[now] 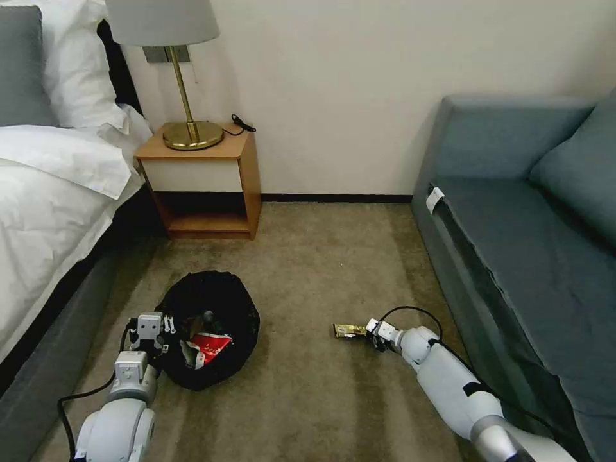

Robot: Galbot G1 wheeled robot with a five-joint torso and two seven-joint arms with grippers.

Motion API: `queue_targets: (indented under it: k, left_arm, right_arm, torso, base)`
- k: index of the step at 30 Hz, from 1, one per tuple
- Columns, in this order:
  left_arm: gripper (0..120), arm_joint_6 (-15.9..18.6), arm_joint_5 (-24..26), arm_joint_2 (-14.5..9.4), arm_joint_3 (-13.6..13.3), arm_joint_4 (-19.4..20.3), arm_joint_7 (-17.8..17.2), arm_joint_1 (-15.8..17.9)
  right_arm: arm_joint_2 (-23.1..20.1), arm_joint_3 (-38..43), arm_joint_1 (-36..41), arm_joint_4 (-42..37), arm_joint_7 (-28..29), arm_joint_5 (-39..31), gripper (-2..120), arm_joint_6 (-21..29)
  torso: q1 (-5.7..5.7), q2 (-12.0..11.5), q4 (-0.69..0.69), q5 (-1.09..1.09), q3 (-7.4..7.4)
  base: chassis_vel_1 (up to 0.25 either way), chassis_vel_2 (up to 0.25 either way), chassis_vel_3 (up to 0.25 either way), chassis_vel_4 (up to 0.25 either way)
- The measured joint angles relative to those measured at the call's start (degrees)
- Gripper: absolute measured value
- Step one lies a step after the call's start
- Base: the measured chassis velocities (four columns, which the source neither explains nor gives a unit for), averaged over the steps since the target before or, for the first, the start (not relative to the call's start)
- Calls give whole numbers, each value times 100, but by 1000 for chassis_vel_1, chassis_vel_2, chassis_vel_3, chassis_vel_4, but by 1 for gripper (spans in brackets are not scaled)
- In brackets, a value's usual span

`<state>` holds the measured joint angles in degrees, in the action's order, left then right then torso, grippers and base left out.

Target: Pick up the trash bin, then pick up the garbage on the floor and place it into the trash bin.

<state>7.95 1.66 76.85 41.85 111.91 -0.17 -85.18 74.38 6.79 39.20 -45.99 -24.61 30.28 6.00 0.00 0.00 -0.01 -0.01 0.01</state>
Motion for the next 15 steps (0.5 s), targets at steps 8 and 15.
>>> queue_targets:
  k: [8, 15]
  left_arm:
    - [0, 21, -2, -20, -4, 53, 2, 7]
    - [0, 39, -29, 2, -68, 73, 1, 19]
  right_arm:
    - [-42, -15, 65, -770, 241, -847, 0, -339]
    - [-30, -330, 116, -1583, 483, -2728, 0, -320]
  torso:
    - [0, 0, 1, 0, 0]
    - [0, 0, 2, -1, -1]
  base:
    - [0, 0, 0, 0]
    - [0, 0, 0, 0]
